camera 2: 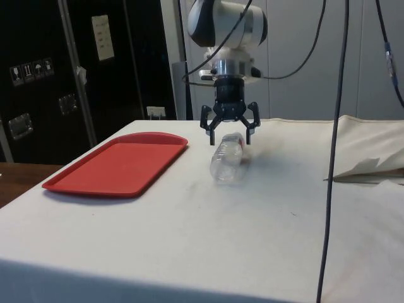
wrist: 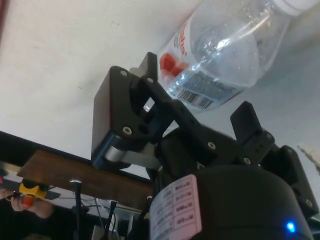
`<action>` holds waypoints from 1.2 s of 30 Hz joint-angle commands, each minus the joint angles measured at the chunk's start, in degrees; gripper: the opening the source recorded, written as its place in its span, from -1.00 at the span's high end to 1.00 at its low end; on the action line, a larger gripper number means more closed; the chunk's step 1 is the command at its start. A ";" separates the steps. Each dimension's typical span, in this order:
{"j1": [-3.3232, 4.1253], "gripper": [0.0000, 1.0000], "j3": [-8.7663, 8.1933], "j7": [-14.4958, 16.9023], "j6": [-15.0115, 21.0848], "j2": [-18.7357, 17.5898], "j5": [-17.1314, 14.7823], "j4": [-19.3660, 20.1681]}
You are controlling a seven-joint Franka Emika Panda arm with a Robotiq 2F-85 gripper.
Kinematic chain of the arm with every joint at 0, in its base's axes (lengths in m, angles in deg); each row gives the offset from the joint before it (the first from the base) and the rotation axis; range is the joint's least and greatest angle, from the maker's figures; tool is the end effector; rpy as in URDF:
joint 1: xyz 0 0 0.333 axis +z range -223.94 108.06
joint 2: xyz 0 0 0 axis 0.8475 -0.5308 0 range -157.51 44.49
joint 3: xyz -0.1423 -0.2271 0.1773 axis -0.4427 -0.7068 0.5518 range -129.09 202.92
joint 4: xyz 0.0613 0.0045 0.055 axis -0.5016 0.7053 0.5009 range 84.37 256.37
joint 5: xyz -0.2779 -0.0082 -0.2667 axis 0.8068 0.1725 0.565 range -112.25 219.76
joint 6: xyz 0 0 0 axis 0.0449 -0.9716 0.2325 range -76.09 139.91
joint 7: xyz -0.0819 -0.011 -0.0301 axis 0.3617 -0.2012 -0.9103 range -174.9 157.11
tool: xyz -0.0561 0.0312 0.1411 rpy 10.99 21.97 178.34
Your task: Place the bottle upright on the tray.
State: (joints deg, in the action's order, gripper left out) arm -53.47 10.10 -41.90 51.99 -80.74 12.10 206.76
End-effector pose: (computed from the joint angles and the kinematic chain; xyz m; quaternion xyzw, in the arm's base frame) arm 0.4788 -0.1625 0.1512 -0.7130 0.6683 0.1627 0.1358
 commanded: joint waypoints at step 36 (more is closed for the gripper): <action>-0.74 -1.00 -2.52 5.50 -7.68 -4.81 -5.21 -4.07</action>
State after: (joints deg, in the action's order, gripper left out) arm -53.93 7.30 -36.91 44.26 -85.44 7.57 202.81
